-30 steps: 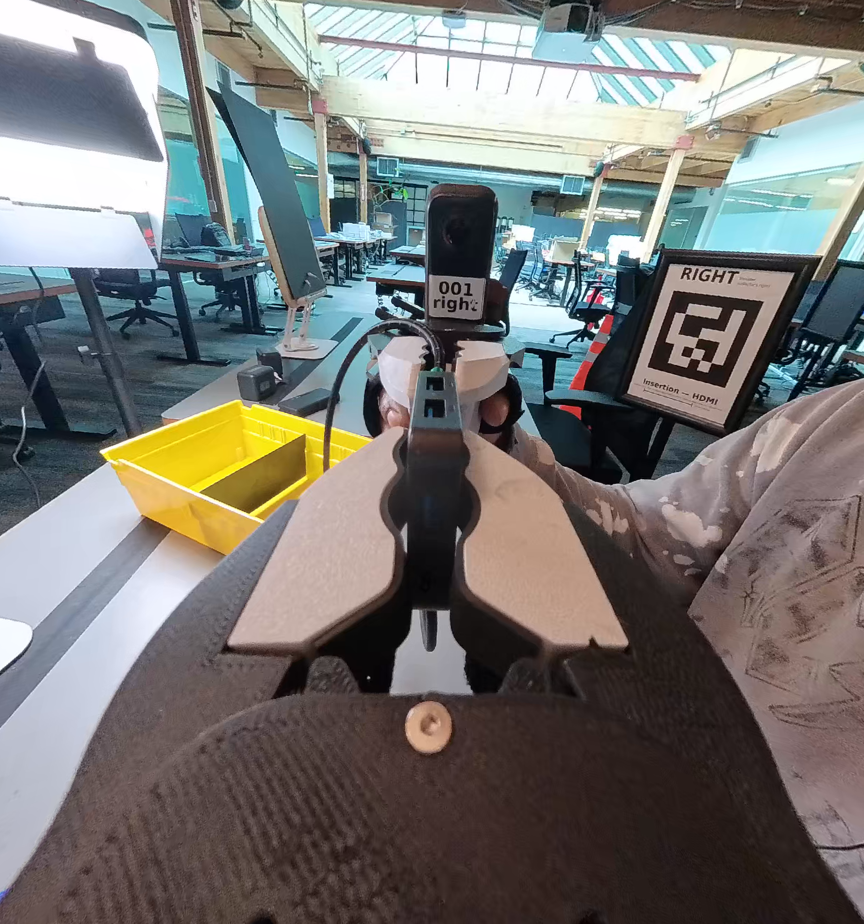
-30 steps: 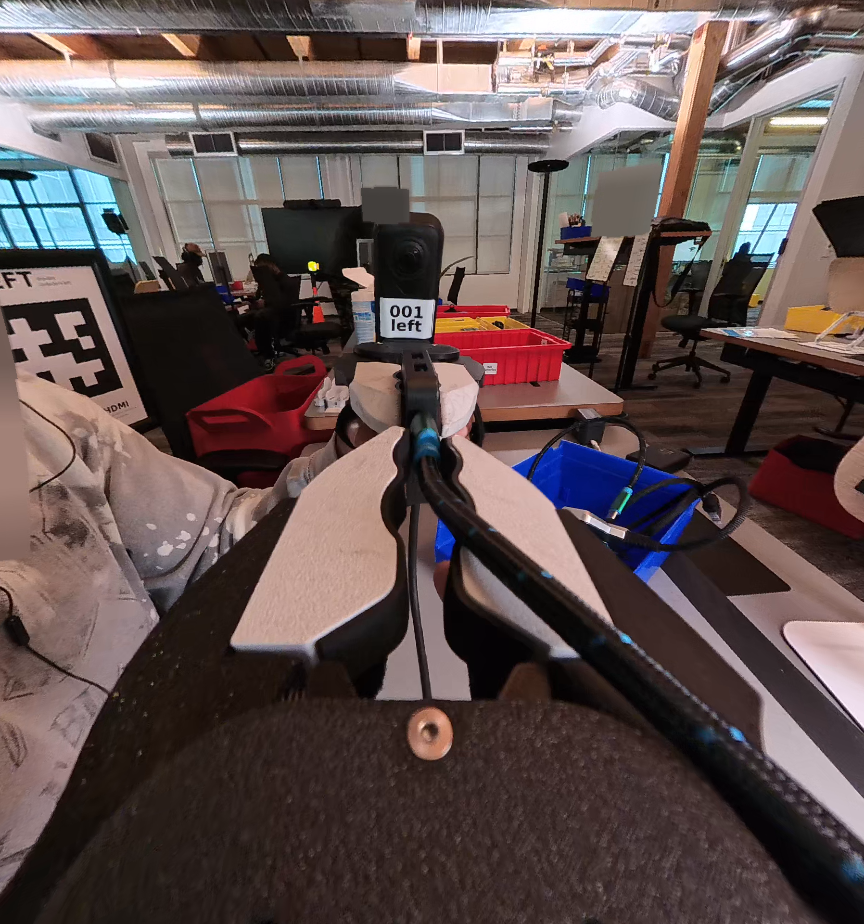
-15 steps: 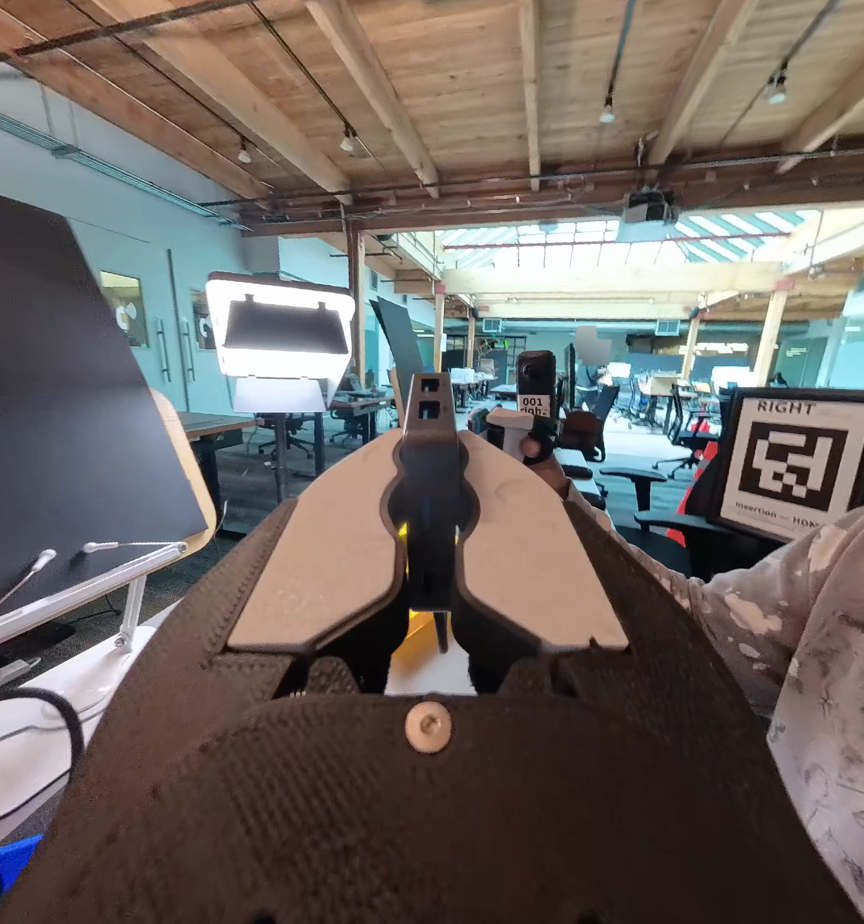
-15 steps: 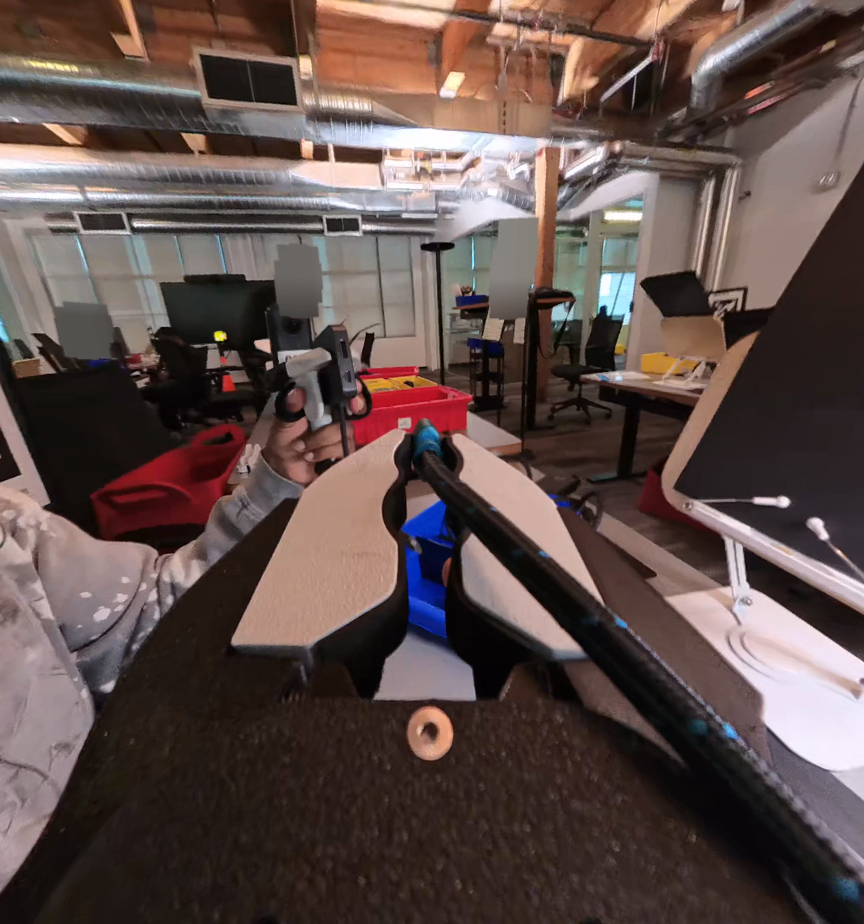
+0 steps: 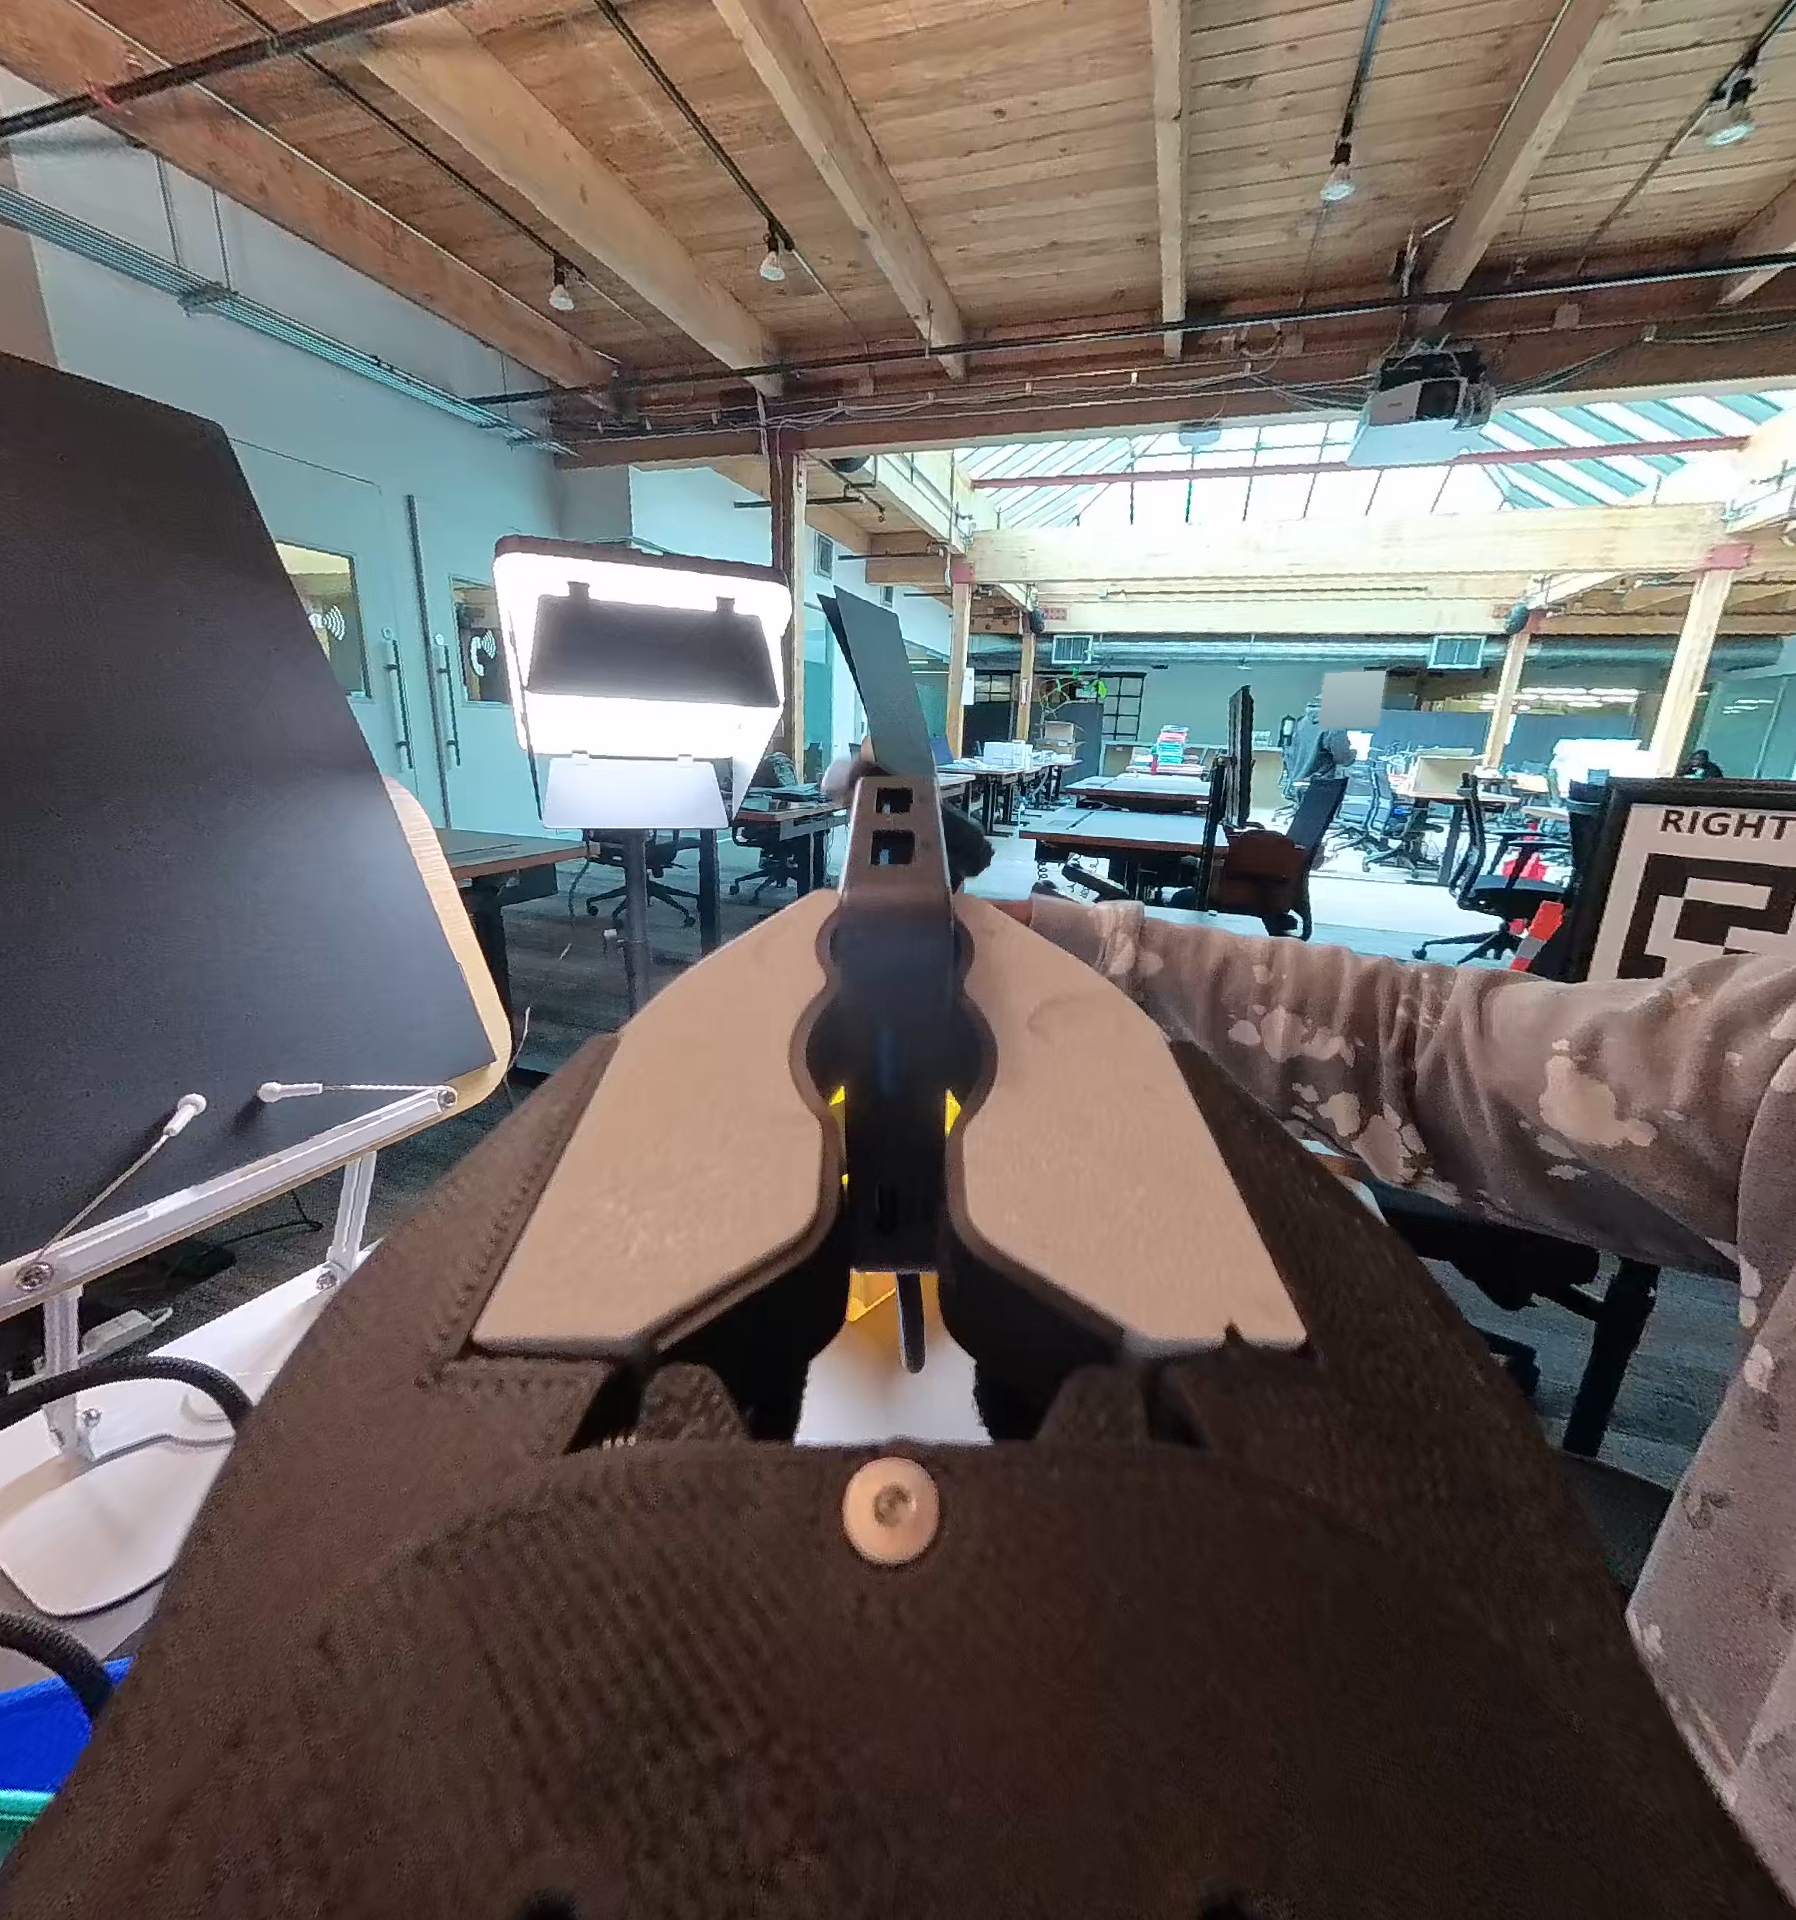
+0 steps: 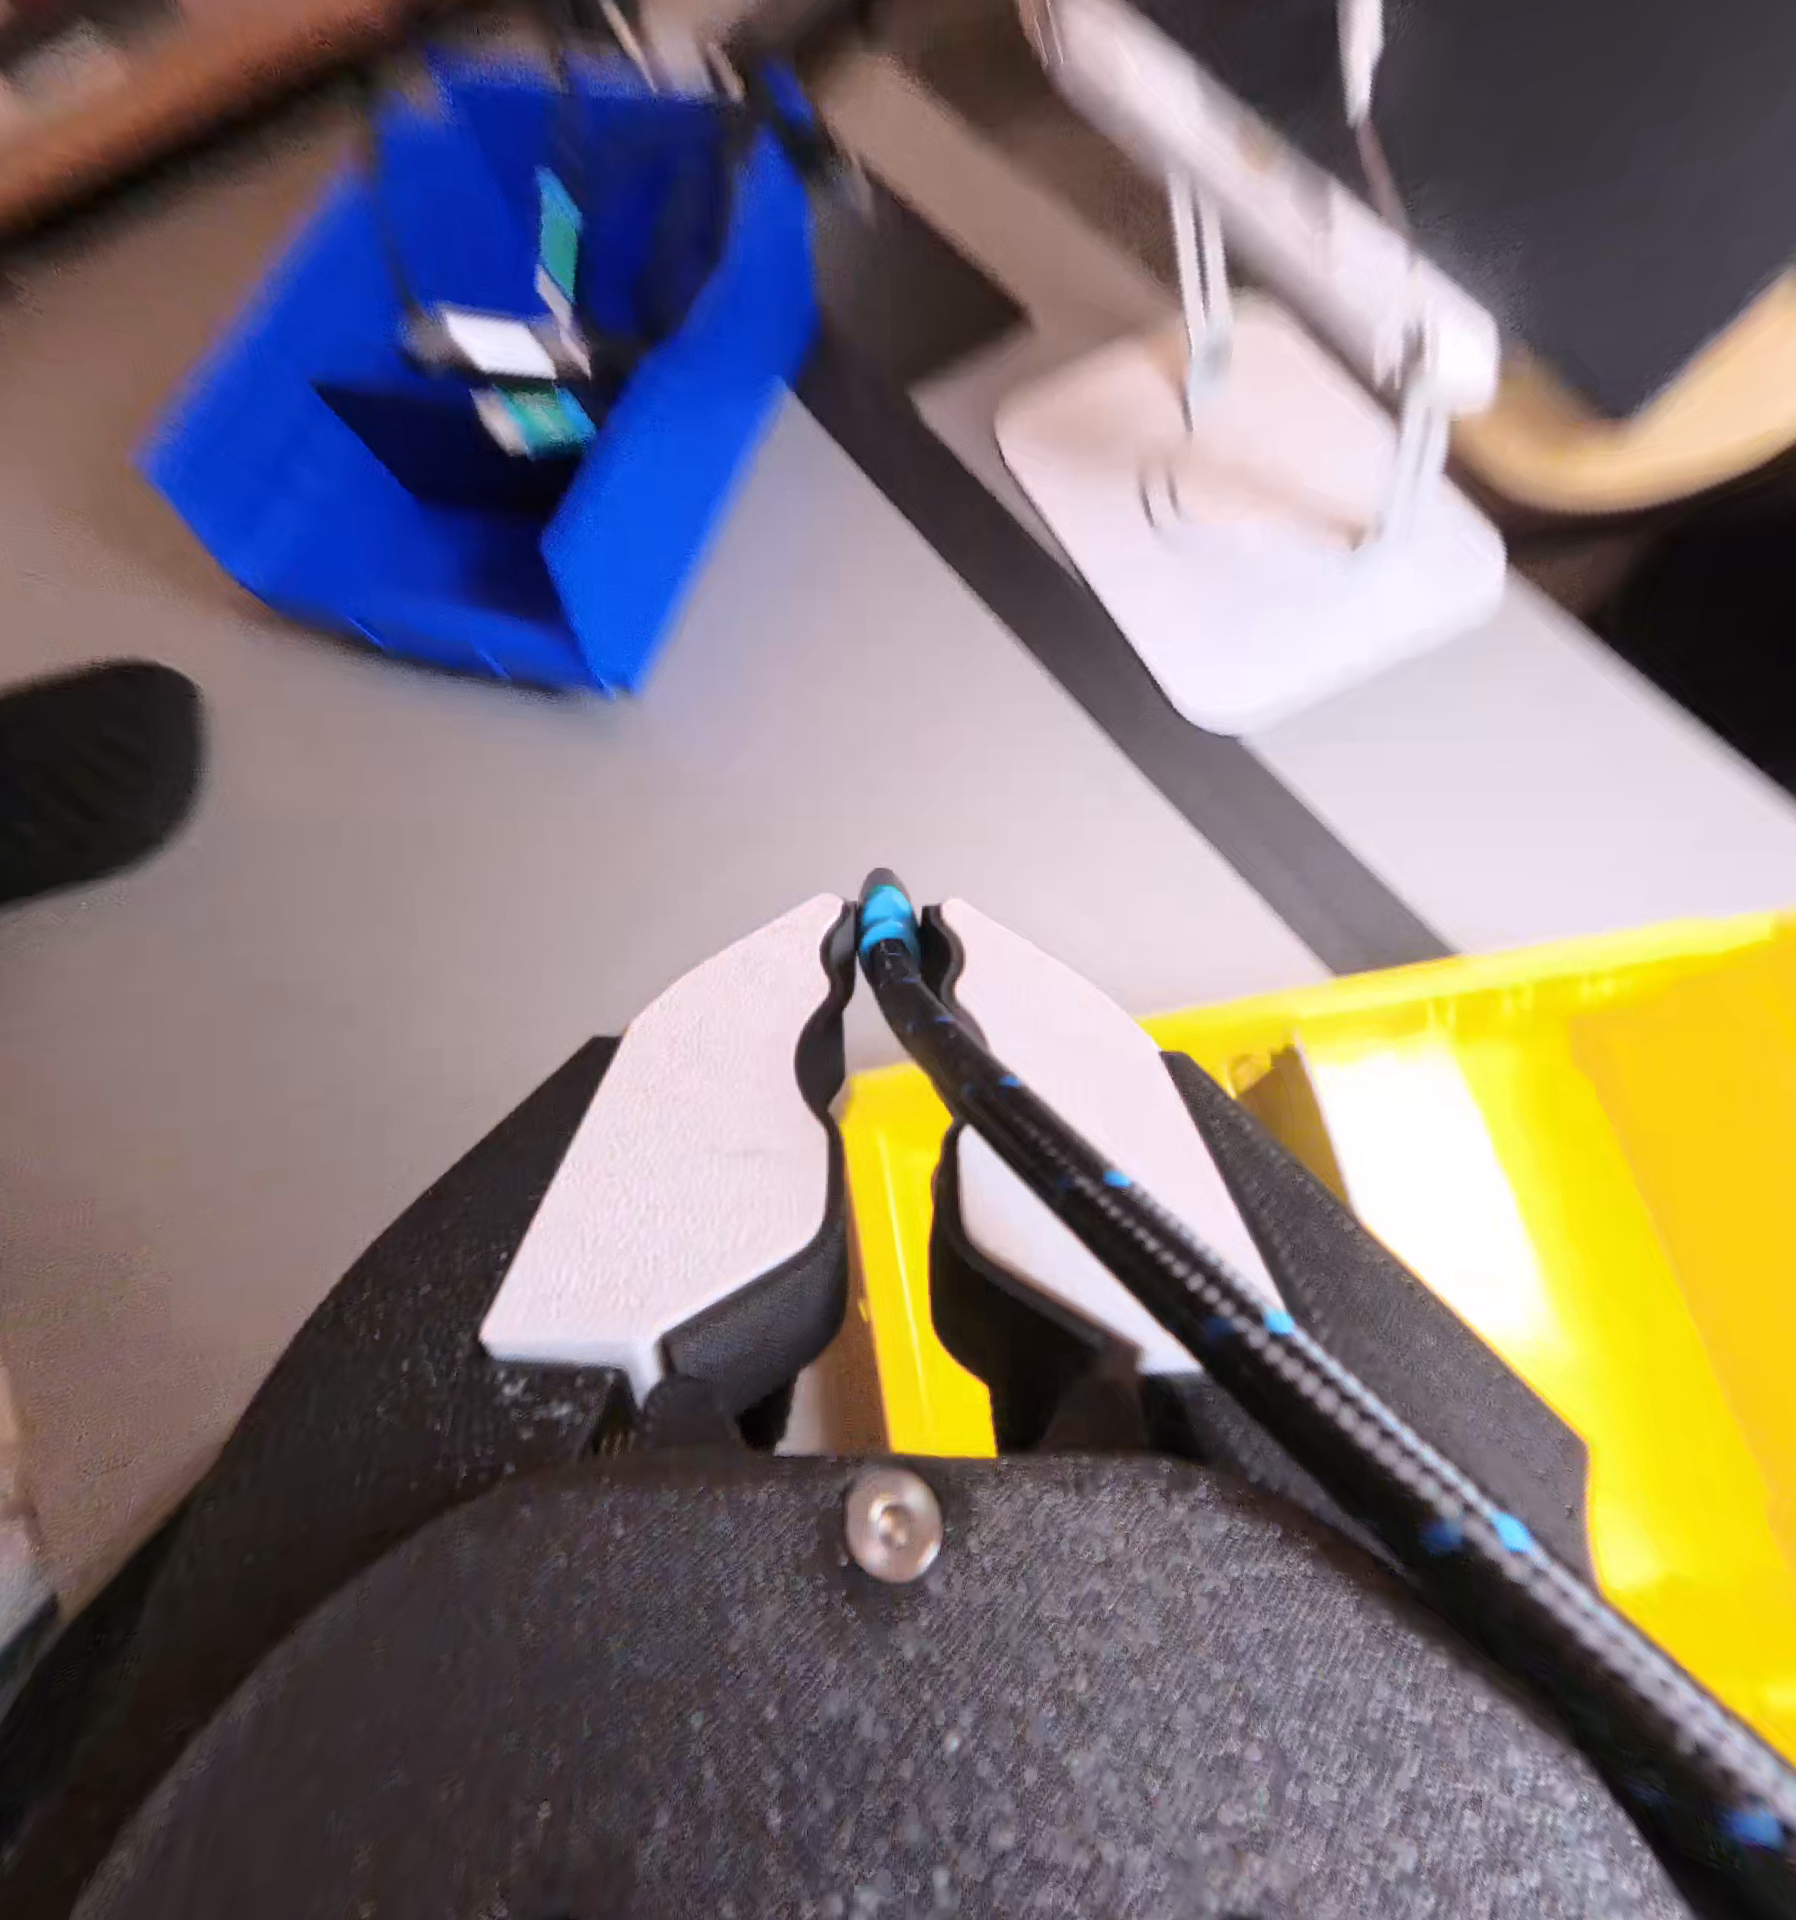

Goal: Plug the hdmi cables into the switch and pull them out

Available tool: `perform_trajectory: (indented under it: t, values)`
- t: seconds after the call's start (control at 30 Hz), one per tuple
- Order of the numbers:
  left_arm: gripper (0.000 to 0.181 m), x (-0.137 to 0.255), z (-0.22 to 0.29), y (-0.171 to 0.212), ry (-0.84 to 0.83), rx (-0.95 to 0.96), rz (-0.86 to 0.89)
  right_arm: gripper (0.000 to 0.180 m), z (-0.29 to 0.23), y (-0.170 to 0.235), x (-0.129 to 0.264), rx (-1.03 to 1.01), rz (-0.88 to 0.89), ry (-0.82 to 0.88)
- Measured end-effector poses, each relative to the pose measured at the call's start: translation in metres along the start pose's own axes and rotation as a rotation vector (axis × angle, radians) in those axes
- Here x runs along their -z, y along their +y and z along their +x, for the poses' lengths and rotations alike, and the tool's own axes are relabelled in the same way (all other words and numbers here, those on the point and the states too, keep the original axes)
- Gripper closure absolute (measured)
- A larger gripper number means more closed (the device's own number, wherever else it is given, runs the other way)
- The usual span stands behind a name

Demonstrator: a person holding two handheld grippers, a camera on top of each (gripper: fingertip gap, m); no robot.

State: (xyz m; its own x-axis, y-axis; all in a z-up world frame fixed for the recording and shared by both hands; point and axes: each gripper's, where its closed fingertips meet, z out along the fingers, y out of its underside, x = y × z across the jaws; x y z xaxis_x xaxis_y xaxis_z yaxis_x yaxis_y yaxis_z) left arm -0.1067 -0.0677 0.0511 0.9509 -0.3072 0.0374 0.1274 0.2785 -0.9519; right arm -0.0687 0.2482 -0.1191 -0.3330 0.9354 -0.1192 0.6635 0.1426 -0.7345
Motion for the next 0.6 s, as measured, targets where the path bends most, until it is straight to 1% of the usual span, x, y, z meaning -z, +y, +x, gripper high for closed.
perform_trajectory:
  t: [0.1, 0.17, 0.27, 0.33, 0.4, 0.47, 0.53, 0.6]
  values:
    - [0.166, 0.001, -0.001, 0.001, -0.003, -0.009, -0.007, 0.168, 0.028, 0.067, -0.022, -0.065, -0.228, 0.093]
    - [0.166, 0.0, -0.002, 0.001, -0.005, -0.008, -0.008, 0.168, 0.036, 0.107, -0.03, -0.091, -0.368, 0.123]
    - [0.166, -0.002, -0.003, 0.005, -0.002, -0.001, -0.02, 0.168, 0.034, 0.155, -0.036, -0.095, -0.585, 0.115]
    - [0.166, -0.004, -0.003, 0.008, -0.001, -0.003, -0.031, 0.167, 0.035, 0.177, -0.037, -0.045, -0.709, 0.136]
    - [0.166, -0.006, -0.002, 0.01, -0.002, -0.008, -0.044, 0.166, 0.036, 0.191, -0.031, 0.008, -0.827, 0.165]
    - [0.166, -0.007, -0.003, 0.013, -0.007, -0.007, -0.059, 0.161, 0.038, 0.191, -0.019, 0.072, -0.888, 0.207]
    - [0.166, -0.009, -0.005, 0.018, -0.013, -0.004, -0.077, 0.151, 0.034, 0.185, -0.006, 0.088, -0.88, 0.203]
    - [0.166, -0.011, -0.006, 0.021, -0.017, -0.001, -0.089, 0.146, 0.026, 0.176, 0.005, 0.099, -0.818, 0.189]
